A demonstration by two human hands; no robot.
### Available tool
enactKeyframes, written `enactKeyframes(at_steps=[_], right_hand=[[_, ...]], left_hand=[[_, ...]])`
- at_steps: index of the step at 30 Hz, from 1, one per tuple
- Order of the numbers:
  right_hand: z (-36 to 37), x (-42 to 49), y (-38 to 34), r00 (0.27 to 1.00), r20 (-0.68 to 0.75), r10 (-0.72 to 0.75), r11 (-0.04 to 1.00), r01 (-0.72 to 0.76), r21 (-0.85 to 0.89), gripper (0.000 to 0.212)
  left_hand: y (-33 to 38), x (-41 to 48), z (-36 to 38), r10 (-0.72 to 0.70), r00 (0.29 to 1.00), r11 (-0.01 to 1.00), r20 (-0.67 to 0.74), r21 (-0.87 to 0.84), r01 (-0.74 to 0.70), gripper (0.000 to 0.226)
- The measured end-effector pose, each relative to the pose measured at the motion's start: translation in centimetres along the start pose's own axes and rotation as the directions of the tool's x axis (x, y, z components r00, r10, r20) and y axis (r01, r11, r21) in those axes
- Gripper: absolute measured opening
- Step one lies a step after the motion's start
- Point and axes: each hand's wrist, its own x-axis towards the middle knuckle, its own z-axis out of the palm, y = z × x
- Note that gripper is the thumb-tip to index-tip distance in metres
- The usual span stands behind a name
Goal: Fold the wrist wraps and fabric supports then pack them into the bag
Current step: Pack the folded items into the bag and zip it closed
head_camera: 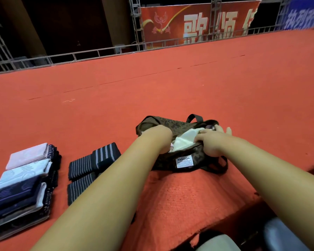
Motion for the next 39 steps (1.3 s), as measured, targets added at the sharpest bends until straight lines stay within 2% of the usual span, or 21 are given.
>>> enactKeyframes(at_steps=[3,5,6,8,10,14,15,16,17,19,20,21,24,26,27,29,32,34,35,37,39], right_hand=[[-0.5,-0.4,0.7,0.998,-0.063,0.017,0.997,-0.021,-0.070,0.044],[-2.4,-1.0,0.9,0.978,-0.205,0.029,0.999,-0.038,-0.038,0.035],[-3.4,-1.2,1.0,0.961,-0.273,0.033,0.999,-0.037,-0.010,0.034],[-5.4,-1.7,0.9,0.913,-0.408,0.009,1.000,-0.020,-0.021,0.036],[-7.2,-2.2,0.4,0.852,-0.521,-0.053,0.994,-0.005,-0.110,0.034],[-9.3,-3.5,-0.9,0.704,-0.689,-0.174,0.978,0.043,-0.204,0.032],[-9.3,-3.8,-1.0,0.686,-0.700,-0.196,0.975,0.061,-0.213,0.032],[-9.3,-4.2,-1.1,0.720,-0.659,-0.218,0.969,0.079,-0.234,0.033],[-9.2,-4.4,-0.9,0.802,-0.552,-0.229,0.961,0.097,-0.259,0.034],[-9.3,-4.9,-0.7,0.967,-0.204,-0.152,0.957,0.092,-0.275,0.037],[-9.3,-5.2,-0.5,0.994,-0.055,-0.092,0.961,0.074,-0.267,0.038],[-9.5,-5.4,-0.2,0.998,0.027,-0.062,0.965,0.067,-0.254,0.037],[-9.3,-5.0,0.2,0.987,0.150,-0.053,0.980,0.081,-0.182,0.035],[-8.7,-4.4,0.3,0.988,0.148,-0.033,0.998,0.040,-0.049,0.033],[-8.6,-3.8,0.5,0.993,0.116,-0.010,0.998,0.017,-0.059,0.037],[-8.3,-2.8,0.7,0.999,-0.018,0.041,0.993,-0.043,-0.114,0.063],[-7.4,-2.0,0.8,0.978,-0.172,0.117,0.985,-0.136,-0.107,0.071],[-6.3,-1.0,1.2,0.944,-0.246,0.218,0.973,-0.231,-0.024,0.074],[-5.6,-0.1,1.6,0.923,-0.254,0.291,0.957,-0.282,0.069,0.083],[-4.5,1.3,2.1,0.904,-0.173,0.390,0.898,-0.332,0.290,0.107],[-4.0,1.9,2.3,0.919,-0.051,0.390,0.850,-0.338,0.405,0.109]], left_hand=[[-0.2,0.7,0.2,-0.052,0.994,0.998,0.099,0.038,0.048,0.031],[-0.1,0.8,-0.2,-0.051,0.989,0.998,0.138,0.044,0.046,0.018],[-0.3,0.8,-0.4,-0.045,0.990,0.998,0.136,0.037,0.040,0.020],[-0.4,0.4,-1.0,-0.044,0.988,0.999,0.150,0.037,0.039,0.026],[-0.5,-0.1,-1.6,-0.056,0.980,0.998,0.189,0.033,0.050,0.029],[-1.0,-0.8,-2.0,-0.109,0.960,0.993,0.259,-0.015,0.117,0.033],[-1.1,-1.0,-2.2,-0.111,0.956,0.992,0.272,-0.021,0.121,0.033],[-1.3,-1.2,-2.3,-0.111,0.951,0.992,0.287,-0.021,0.122,0.032],[-1.5,-1.3,-2.4,-0.107,0.947,0.992,0.302,-0.025,0.121,0.030],[-1.8,-1.4,-2.2,-0.089,0.943,0.989,0.322,-0.080,0.121,0.036],[-1.9,-1.3,-2.1,-0.089,0.940,0.988,0.329,-0.091,0.125,0.038],[-1.8,-1.3,-2.1,-0.098,0.941,0.987,0.325,-0.087,0.133,0.038],[-0.8,-2.0,-2.8,-0.105,0.954,0.988,0.281,-0.078,0.132,0.049],[-0.3,-2.5,-3.2,-0.106,0.956,0.977,0.274,-0.150,0.152,0.074],[-0.2,-2.8,-3.4,-0.114,0.959,0.966,0.261,-0.196,0.169,0.083],[-0.1,-2.9,-3.4,-0.125,0.959,0.946,0.254,-0.261,0.193,0.095],[-0.3,-2.6,-3.4,-0.146,0.962,0.950,0.230,-0.238,0.201,0.104],[-0.3,-2.3,-3.4,-0.130,0.956,0.952,0.261,-0.238,0.195,0.102],[-0.3,-2.3,-3.4,-0.126,0.957,0.953,0.263,-0.235,0.190,0.101],[-0.4,-2.3,-3.4,-0.132,0.959,0.956,0.252,-0.222,0.190,0.100],[-0.5,-2.0,-3.3,-0.141,0.960,0.958,0.243,-0.211,0.194,0.100]])
